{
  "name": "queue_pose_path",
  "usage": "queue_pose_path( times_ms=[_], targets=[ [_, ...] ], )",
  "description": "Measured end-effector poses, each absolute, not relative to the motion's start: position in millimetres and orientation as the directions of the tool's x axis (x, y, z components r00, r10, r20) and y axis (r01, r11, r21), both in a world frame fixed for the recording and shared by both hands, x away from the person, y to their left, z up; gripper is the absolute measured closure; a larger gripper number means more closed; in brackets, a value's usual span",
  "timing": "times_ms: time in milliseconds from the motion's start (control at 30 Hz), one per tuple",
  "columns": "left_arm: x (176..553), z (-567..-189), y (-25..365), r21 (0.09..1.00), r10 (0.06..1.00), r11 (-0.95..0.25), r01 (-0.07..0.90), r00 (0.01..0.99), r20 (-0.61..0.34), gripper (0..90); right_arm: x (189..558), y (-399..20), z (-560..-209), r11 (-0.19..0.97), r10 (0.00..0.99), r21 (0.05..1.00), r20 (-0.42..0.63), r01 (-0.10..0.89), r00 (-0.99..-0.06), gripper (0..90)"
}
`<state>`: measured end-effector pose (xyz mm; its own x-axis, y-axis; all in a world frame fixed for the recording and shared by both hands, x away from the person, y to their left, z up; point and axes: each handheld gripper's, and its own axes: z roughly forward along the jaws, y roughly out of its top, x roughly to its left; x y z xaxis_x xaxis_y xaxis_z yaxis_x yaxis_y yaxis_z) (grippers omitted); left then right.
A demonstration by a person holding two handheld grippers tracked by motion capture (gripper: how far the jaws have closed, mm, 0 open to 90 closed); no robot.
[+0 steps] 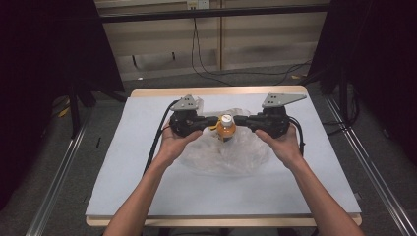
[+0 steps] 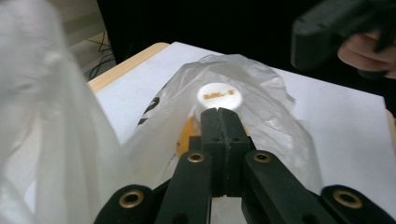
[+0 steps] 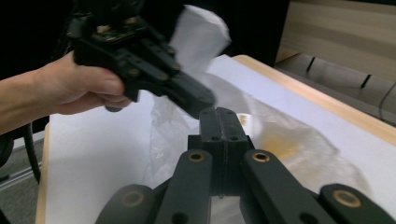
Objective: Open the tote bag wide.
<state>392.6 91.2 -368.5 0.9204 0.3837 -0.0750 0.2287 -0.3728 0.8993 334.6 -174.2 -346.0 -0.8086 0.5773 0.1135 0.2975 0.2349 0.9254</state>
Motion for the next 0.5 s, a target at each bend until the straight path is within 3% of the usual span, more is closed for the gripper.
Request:
queue_pose_path(
  times_ms=[500],
  targets=[
    [409, -394, 86, 0.867, 0.421, -0.406, 0.288, 0.901, -0.102, 90.0, 357, -180, -383, 0.282, 0.656, 0.878, 0.118, 0.387, -0.745, 90.0]
  ],
)
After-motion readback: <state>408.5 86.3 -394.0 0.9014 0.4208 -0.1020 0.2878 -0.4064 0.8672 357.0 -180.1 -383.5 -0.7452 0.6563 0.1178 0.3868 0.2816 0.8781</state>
